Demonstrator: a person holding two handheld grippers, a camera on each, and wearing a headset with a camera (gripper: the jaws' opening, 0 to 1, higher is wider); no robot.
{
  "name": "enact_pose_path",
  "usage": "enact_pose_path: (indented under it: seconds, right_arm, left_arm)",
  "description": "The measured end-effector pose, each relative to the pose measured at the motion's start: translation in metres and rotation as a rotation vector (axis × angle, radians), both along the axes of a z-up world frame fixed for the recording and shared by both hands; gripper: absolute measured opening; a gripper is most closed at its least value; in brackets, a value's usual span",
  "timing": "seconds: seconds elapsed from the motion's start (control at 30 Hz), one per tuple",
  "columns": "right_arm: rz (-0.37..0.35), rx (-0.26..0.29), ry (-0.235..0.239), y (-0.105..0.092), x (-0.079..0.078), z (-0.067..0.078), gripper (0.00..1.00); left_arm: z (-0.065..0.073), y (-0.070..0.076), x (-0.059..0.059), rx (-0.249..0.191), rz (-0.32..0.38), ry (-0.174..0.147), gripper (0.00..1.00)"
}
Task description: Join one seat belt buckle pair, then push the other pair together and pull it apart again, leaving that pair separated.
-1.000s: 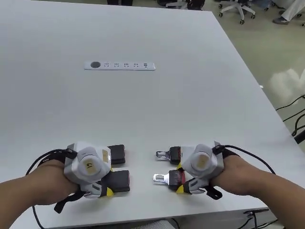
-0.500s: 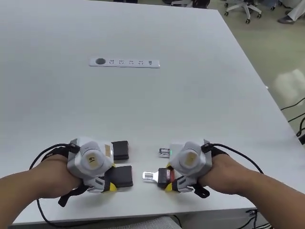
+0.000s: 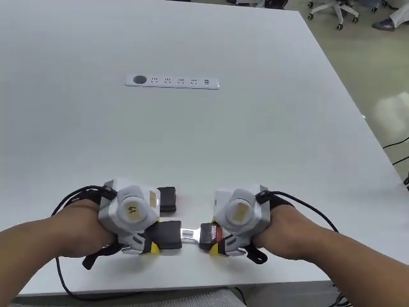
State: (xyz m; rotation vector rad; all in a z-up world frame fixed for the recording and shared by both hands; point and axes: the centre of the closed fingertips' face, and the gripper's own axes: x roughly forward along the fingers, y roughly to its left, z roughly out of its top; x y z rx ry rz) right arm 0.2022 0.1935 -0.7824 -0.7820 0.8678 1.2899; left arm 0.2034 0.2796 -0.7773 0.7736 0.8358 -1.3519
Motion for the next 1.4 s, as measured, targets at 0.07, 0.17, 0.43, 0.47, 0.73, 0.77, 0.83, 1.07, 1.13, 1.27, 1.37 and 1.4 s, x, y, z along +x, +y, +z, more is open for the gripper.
enact_pose_path:
  seconds: [0.07, 0.17, 0.43, 0.47, 0.73, 0.77, 0.83, 1.07, 1.13, 1.27, 1.37, 1.4]
  right_arm:
    - [0.014, -0.002, -0.004, 0.002, 0.0, -0.001, 0.32]
    - [0.017, 0.005, 0.0, 0.006, 0.0, -0.002, 0.32]
    - [0.064, 0.01, 0.004, 0.011, 0.001, -0.002, 0.32]
    - [0.063, 0.013, 0.007, 0.011, 0.002, -0.002, 0.32]
    - [0.05, 0.034, 0.01, 0.015, 0.002, -0.002, 0.3]
    - [0.054, 0.033, 0.009, 0.015, 0.001, -0.001, 0.3]
    - [0.056, 0.032, 0.009, 0.015, 0.002, 0.0, 0.3]
    - [0.059, 0.027, 0.01, 0.018, 0.001, 0.002, 0.29]
    - [0.066, 0.015, 0.009, 0.018, 0.001, 0.002, 0.29]
    - [0.065, 0.02, 0.007, 0.029, 0.002, 0.001, 0.29]
    - [0.041, 0.017, 0.01, 0.027, 0.002, 0.001, 0.29]
    - [0.052, 0.033, 0.01, 0.029, 0.0, 0.004, 0.29]
  left_arm:
    - [0.0, 0.0, 0.0, 0.0, -0.001, 0.0, 0.34]
    - [0.0, 0.0, 0.0, -0.001, -0.004, 0.0, 0.34]
    - [0.0, -0.001, -0.001, 0.016, -0.045, 0.004, 0.33]
    - [0.0, -0.001, -0.002, 0.016, -0.045, 0.005, 0.33]
    - [-0.004, 0.0, 0.0, -0.001, -0.044, 0.003, 0.33]
    - [-0.004, 0.0, 0.001, -0.001, -0.043, 0.003, 0.33]
    - [-0.004, 0.0, 0.0, -0.001, -0.038, 0.002, 0.33]
    - [-0.003, -0.001, 0.0, 0.013, -0.045, 0.001, 0.32]
    - [-0.003, -0.001, 0.0, 0.015, -0.044, 0.002, 0.32]
    - [-0.003, -0.001, 0.0, 0.025, -0.047, 0.001, 0.32]
    - [-0.003, 0.001, 0.0, 0.032, -0.039, 0.003, 0.33]
    - [-0.003, 0.0, 0.0, 0.025, -0.039, 0.002, 0.33]
